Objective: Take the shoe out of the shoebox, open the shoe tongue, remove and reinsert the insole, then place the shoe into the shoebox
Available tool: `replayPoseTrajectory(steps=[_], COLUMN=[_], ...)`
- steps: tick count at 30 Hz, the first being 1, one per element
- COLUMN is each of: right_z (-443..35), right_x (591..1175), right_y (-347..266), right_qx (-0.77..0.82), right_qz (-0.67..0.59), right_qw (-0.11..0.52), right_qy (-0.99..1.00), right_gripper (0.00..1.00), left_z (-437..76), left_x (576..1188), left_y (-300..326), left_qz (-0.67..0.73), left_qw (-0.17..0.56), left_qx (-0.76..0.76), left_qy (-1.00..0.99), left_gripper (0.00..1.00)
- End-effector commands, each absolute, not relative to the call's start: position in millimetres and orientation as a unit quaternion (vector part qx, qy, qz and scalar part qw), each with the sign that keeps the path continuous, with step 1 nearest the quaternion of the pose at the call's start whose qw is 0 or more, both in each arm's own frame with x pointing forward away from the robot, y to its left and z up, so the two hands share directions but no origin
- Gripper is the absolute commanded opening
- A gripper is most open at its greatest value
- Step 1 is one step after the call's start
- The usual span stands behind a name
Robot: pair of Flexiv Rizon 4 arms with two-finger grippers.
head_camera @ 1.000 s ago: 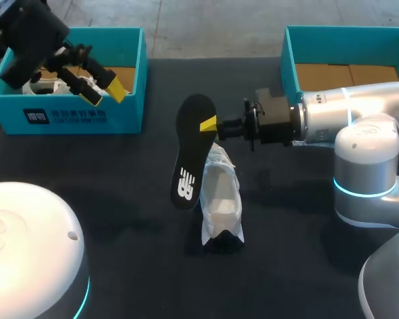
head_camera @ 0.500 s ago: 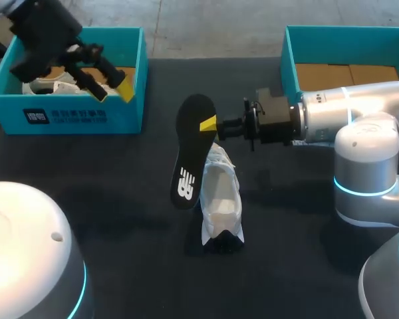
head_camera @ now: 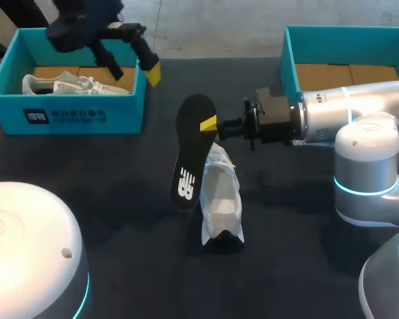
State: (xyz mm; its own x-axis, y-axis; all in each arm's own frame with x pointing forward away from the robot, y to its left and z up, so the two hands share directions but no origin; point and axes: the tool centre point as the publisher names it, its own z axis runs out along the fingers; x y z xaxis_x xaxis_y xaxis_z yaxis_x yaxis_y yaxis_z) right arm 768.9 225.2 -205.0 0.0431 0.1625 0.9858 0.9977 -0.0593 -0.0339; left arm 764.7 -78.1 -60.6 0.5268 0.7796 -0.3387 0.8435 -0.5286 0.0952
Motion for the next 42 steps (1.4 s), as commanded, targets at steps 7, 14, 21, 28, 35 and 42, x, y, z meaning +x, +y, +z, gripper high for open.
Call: replayPoseTrajectory(steps=[7,14,21,28,35,42], right_z=[-205.1,-205.1,-205.1,-205.1,-205.1,-205.1], right_x=[768.6,768.6,768.6,768.6,768.6,768.6], right_y=[227.6,227.6,227.6,227.6,227.6,227.6], right_qx=[-0.564,-0.564,-0.564,-0.564,-0.564,-0.564], right_qz=[-0.461,-0.461,-0.461,-0.461,-0.461,-0.461], right_qw=[0.451,0.451,0.451,0.451,0.451,0.451], right_qy=[-0.515,-0.515,-0.515,-0.515,-0.515,-0.515], right_gripper=[0.00,0.00,0.00,0.00,0.00,0.00], left_z=[-50.3,-50.0,-59.6,-64.5,-62.9,-59.2], left_x=[796.9,815.5,814.7,811.1,805.8,805.9], left_y=[-105.8,-128.5,-152.2,-161.7,-162.4,-158.8], left_qz=[-0.121,-0.118,-0.111,-0.096,-0.080,-0.083], left_qw=[0.018,0.015,0.004,-0.003,-0.004,0.015], left_qx=[0.874,0.843,0.838,0.836,0.834,0.824], left_qy=[0.469,0.524,0.534,0.540,0.545,0.560], left_gripper=[1.00,1.00,1.00,1.00,1.00,1.00])
